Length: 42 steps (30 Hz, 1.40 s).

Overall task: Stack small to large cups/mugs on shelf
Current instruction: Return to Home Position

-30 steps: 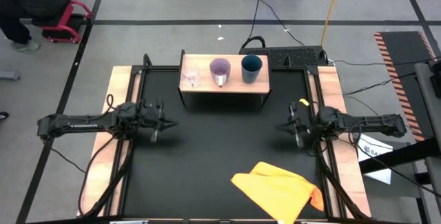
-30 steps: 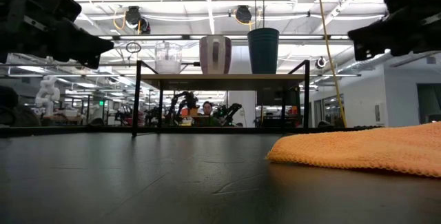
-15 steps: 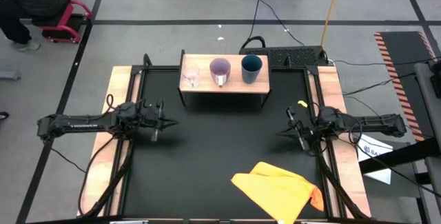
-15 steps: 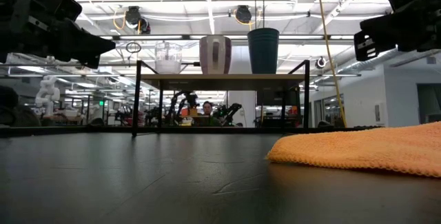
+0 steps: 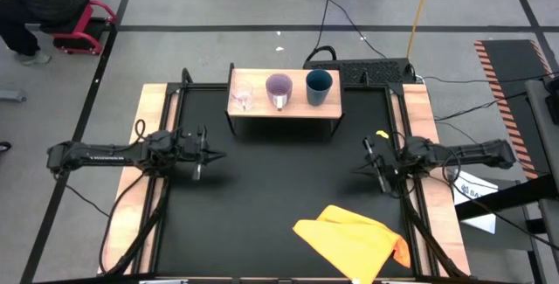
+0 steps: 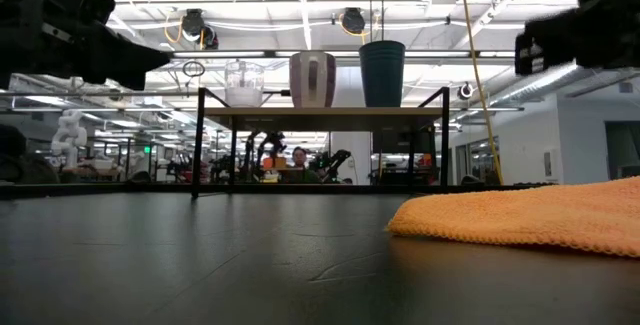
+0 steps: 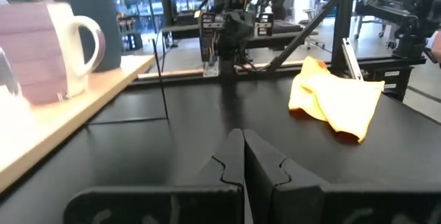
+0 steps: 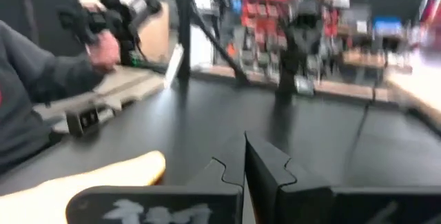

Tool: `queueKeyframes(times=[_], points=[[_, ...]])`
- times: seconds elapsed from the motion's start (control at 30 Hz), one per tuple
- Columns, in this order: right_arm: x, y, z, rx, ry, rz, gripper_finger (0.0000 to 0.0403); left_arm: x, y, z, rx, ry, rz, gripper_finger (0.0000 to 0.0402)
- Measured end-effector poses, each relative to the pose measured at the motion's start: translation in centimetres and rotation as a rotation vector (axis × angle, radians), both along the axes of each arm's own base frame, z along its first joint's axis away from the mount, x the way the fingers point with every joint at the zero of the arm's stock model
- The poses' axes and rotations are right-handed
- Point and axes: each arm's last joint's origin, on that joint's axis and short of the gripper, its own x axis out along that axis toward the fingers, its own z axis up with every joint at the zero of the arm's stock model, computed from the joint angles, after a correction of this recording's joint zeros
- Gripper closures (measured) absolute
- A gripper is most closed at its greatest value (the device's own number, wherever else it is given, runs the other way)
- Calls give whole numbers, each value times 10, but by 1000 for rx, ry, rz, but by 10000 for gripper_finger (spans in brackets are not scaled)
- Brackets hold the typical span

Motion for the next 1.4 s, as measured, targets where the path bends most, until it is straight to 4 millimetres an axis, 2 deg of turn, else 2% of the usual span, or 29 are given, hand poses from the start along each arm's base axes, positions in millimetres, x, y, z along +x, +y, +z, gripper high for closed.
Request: queueKeyframes(times=[0.1,0.3,0.5,0.83,1.4], points=[[-1,4,6,-10,-68,28,403,0,0,1,10,-10,5,401],[0,7,-5,-67,42,-107,403,0,-1,1,11,-8,-28,401],[0,7,-2,-107,0,-110,403,0,0,2,41,-25,7,401],[1,-4,-1,-120,-9,-203,403,0,-2,6,63,-63,-56,401],[5,-16,-8,-46,86,-271,403,0,-2,-2,58,13,-66,397]])
